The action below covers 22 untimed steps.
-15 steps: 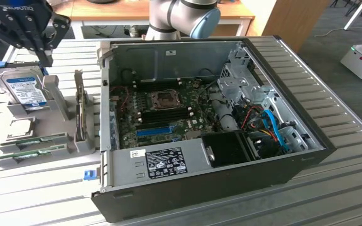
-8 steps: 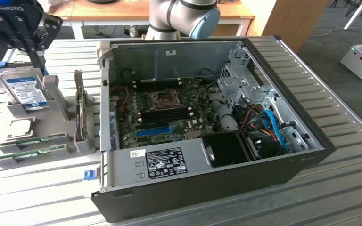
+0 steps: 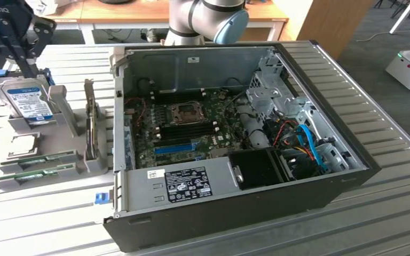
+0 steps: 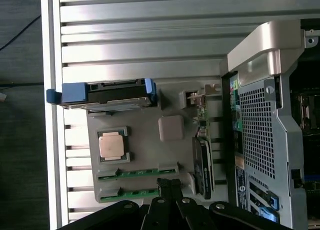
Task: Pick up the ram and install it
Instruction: 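Reach for the ram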
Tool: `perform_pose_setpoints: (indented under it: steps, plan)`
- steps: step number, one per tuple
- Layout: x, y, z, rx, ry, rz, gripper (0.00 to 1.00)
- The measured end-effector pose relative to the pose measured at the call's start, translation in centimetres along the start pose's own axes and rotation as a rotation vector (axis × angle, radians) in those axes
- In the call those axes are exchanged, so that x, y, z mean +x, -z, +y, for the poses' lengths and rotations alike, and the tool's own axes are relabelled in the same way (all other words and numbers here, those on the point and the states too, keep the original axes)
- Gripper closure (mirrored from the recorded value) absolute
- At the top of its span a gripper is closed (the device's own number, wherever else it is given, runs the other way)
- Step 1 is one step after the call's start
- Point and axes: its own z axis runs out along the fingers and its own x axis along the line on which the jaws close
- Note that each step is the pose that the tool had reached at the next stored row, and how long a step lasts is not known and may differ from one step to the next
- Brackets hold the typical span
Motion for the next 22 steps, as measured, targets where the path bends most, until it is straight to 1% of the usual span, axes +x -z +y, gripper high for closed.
perform_pose_setpoints:
  steps: [9,11,18,22]
  plan:
    - [2.1,-0.1,-0.16,0.0006,0.0,0.0057,0.89]
    - [2.3,-0.12,-0.18,0.0007,0.0,0.0061,0.89]
    - [2.3,-0.11,-0.18,0.0008,0.0,0.0062,0.89]
    - [2.9,-0.12,-0.22,0.0008,0.0,0.0062,0.89]
